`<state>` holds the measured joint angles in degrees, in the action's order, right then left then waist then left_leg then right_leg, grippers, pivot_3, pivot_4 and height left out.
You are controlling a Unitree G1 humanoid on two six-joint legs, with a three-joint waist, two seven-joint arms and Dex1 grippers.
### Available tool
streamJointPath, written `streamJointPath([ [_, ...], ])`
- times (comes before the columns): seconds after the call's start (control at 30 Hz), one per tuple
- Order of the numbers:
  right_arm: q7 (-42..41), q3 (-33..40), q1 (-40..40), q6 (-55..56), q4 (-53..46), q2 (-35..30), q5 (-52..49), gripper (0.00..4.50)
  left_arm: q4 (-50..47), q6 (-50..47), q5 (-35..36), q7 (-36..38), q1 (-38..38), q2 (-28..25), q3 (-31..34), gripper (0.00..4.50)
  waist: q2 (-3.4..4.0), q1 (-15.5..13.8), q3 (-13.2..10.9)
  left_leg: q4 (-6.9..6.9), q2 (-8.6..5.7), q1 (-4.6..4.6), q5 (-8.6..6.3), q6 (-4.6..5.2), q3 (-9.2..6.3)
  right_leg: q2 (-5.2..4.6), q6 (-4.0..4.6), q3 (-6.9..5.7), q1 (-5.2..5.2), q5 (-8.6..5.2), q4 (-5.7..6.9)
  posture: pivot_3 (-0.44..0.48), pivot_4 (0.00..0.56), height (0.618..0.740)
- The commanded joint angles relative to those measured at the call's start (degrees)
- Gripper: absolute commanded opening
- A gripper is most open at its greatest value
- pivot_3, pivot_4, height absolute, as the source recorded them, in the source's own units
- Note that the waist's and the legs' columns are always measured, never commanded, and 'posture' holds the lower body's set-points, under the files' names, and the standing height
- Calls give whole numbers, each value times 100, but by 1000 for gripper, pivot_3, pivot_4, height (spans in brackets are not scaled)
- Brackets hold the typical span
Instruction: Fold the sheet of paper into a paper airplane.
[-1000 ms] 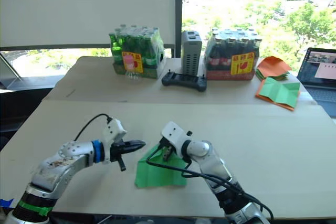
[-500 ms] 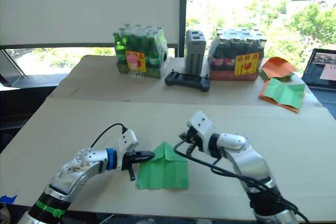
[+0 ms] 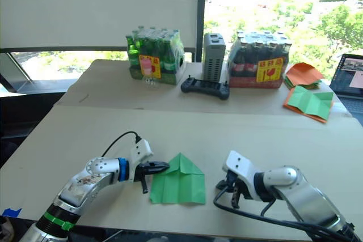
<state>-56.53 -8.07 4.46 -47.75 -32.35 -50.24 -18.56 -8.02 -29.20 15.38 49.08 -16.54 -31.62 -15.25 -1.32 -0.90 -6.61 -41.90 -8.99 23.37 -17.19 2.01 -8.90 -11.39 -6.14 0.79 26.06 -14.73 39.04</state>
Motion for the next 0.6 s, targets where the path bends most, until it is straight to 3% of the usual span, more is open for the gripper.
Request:
streamJointPath([
  [0.03,158,-251,40,-26,-122,258,-119,0,154,-39,-184,-3,40,-37,-80,87,-4,9,-1,0,1,-1,0,0,1,0,0,0,-1,0,0,0,150,675],
  [0.3,598,-427,117,-77,2,589,-37,0,164,-41,-218,-17,29,-31,-57,87,-9,19,1,0,5,-9,1,-2,2,3,0,0,-5,1,0,0,150,675],
  [0.6,157,-241,-589,-263,-1078,246,-1077,0,194,-20,-268,-5,-1,-22,-115,87,-9,-11,0,0,2,-3,-1,2,-1,1,-1,-1,-3,1,-1,0,150,675],
])
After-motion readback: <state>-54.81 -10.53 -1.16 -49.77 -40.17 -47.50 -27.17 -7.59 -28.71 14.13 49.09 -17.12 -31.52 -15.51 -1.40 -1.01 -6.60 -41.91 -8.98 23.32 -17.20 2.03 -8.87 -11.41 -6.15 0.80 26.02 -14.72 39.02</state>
